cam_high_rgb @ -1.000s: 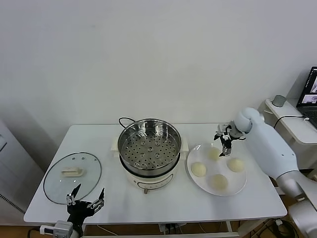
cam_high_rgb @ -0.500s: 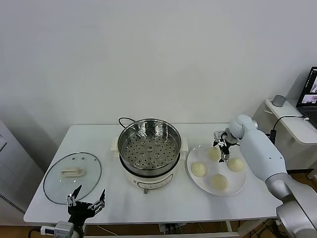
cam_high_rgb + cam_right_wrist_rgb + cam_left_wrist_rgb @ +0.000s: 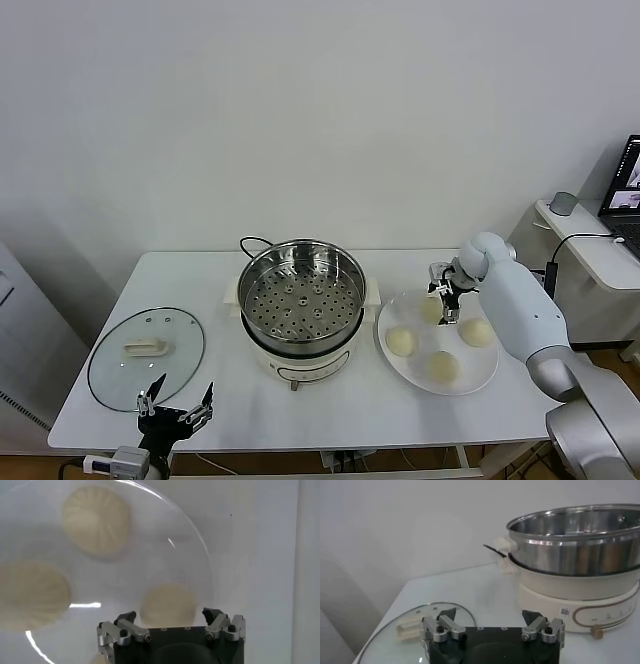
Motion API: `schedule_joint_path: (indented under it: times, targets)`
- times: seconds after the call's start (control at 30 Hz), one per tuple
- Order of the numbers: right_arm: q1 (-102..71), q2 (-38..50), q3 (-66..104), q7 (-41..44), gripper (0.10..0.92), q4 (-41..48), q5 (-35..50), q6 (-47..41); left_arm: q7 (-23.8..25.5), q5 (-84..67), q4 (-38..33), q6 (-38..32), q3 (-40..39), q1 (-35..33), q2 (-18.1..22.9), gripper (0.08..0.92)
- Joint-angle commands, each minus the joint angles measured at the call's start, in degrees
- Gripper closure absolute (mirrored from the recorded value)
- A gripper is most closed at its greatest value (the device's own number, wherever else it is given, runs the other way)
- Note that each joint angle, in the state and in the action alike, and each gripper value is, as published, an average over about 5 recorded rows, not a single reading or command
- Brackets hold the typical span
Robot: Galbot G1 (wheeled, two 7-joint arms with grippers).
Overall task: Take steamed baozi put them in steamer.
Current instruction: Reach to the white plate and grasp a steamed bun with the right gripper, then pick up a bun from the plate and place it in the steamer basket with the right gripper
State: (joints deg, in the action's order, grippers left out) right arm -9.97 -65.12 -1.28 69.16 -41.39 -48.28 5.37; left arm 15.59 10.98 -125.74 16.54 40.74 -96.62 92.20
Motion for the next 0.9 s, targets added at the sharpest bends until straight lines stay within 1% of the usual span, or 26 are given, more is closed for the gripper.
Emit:
schedule_joint_path:
  times: [0.03, 0.13, 0.3, 0.57, 0.7, 0.9]
  targets:
    - [-0.19, -0.34, 0.41, 0.00, 0.204, 0.53, -0.51, -0.09, 0.03, 0.06, 0.10, 0.06, -0.09, -0.01, 2.80, 0.177]
    - [-0.41, -0.35, 0.42, -0.14, 0.228, 0.43, -0.41, -0.13, 0.03, 0.09, 0.16, 0.07, -0.15, 0.02, 2.80, 0.177]
    - [-0.55, -0.39, 0.51, -0.62, 0.339, 0.49, -0.19, -0.17, 0.00, 0.14, 0.27, 0.11, -0.21, 0.10, 2.80, 0.177]
    - [0.62, 0.43, 0.14, -0.19, 0.461, -0.02, 1.95, -0.55, -0.01, 0.31, 0.28, 0.30, -0.52, 0.48, 2.80, 0.177]
    - [2.84, 2.68, -3.98, 1.50, 0.509, -2.79, 7.33, -2.05, -0.23, 0.68, 0.28, 0.22, -0.82, 0.64, 2.80, 0.177]
    - [11.72, 5.88, -15.23, 5.33, 0.516, -8.69, 21.12, -4.82, -0.76, 1.63, 0.32, -0.04, -1.11, 0.91, 2.80, 0.177]
